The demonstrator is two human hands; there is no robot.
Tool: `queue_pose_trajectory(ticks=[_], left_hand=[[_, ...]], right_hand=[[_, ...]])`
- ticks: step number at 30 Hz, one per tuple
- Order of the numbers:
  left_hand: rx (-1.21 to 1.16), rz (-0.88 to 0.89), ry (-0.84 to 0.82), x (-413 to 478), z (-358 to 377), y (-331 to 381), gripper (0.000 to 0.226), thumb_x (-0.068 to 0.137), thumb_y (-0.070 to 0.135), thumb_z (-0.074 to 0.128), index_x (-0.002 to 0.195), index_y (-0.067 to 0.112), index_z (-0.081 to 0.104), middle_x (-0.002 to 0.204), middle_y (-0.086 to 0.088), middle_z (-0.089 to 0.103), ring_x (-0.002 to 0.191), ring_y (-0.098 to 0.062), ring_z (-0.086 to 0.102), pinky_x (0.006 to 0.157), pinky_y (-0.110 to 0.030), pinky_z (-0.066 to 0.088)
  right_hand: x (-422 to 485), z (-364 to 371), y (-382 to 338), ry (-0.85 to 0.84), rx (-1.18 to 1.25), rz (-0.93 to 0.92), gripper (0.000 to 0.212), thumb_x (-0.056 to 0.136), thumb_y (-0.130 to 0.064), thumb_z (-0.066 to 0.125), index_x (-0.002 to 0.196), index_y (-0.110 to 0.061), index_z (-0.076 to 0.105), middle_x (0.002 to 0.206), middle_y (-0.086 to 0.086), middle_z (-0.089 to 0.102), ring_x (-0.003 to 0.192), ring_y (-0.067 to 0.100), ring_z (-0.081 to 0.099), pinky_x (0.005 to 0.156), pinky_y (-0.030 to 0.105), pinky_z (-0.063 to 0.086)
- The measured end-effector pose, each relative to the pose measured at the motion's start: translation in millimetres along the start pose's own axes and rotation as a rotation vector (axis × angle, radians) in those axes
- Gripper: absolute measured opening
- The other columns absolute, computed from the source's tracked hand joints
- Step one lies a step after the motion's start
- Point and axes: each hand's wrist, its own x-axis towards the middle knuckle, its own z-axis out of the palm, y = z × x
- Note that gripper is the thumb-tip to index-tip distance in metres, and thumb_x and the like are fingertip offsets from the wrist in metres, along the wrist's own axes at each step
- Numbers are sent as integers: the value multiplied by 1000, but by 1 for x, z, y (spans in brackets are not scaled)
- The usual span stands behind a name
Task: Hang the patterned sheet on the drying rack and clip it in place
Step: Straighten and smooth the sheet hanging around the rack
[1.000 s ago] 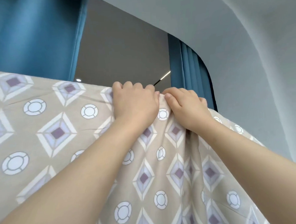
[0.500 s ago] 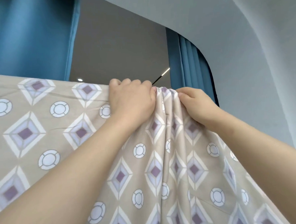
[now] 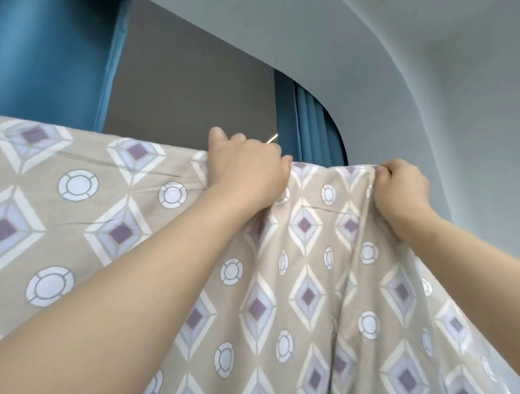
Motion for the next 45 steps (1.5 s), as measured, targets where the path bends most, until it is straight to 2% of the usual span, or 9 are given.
queue_pose_trajectory(ticks=[8,18,20,23,28,34,38,42,45], left_hand=[[-72,84,-70,9,16,22,24,98,30,32,91,28,54,86,3,58,81,-22,50,74,-35,18],[-278,-1,51,51,-7,35,23,96,18,38,105,15,59,110,-8,58,99,-29,52,75,-34,27],[-341,28,-119,48,-8,41,26,96,27,37,103,16,60,107,-5,60,95,-29,54,72,-33,31],[-203,158,-410,35,0,52,40,95,49,33,90,20,61,80,3,57,81,-20,52,72,-32,32],[-81,312,-420,25,16,76,30,95,45,35,91,26,58,80,6,50,91,-22,52,68,-30,34],[-180,287,-167,26,28,94,11,92,17,48,88,20,59,83,2,56,83,-25,54,55,-27,23],[-359,160,43,32,23,104,14,92,13,42,89,22,53,91,-1,61,86,-26,54,71,-32,22],[-316,276,-296,27,30,119,21,93,41,41,85,22,47,89,2,54,87,-23,47,77,-36,26],[-298,307,-235,27,36,130,26,92,28,41,68,19,42,77,2,49,80,-24,46,75,-34,26]], right_hand=[[-12,-4,5,-430,67,-3,13,93,-20,47,97,-19,59,95,0,60,91,20,55,71,27,44],[43,-23,-4,55,-76,-112,29,92,-9,33,104,-9,59,96,2,54,85,20,44,66,22,28],[41,-22,6,-66,-70,-101,26,93,-10,38,105,-8,61,101,7,59,92,24,52,71,23,36],[13,-22,44,-579,20,122,24,94,-14,45,114,-16,58,105,7,61,82,17,56,68,19,45],[-25,-30,87,-1007,-25,289,29,93,-13,50,118,-29,52,111,-3,60,101,14,52,84,27,36],[-17,-26,89,-614,-122,120,30,92,-10,48,63,-11,45,63,1,42,63,18,41,49,21,31],[9,-37,88,-62,-45,103,24,93,-13,42,74,-3,53,63,4,46,72,25,47,56,29,32],[9,-47,95,-212,-194,32,21,94,-18,46,82,-6,59,71,6,55,77,25,50,56,28,33],[0,-57,99,-230,-146,-15,18,94,-20,49,79,-12,56,67,-3,53,77,24,51,55,21,36]])
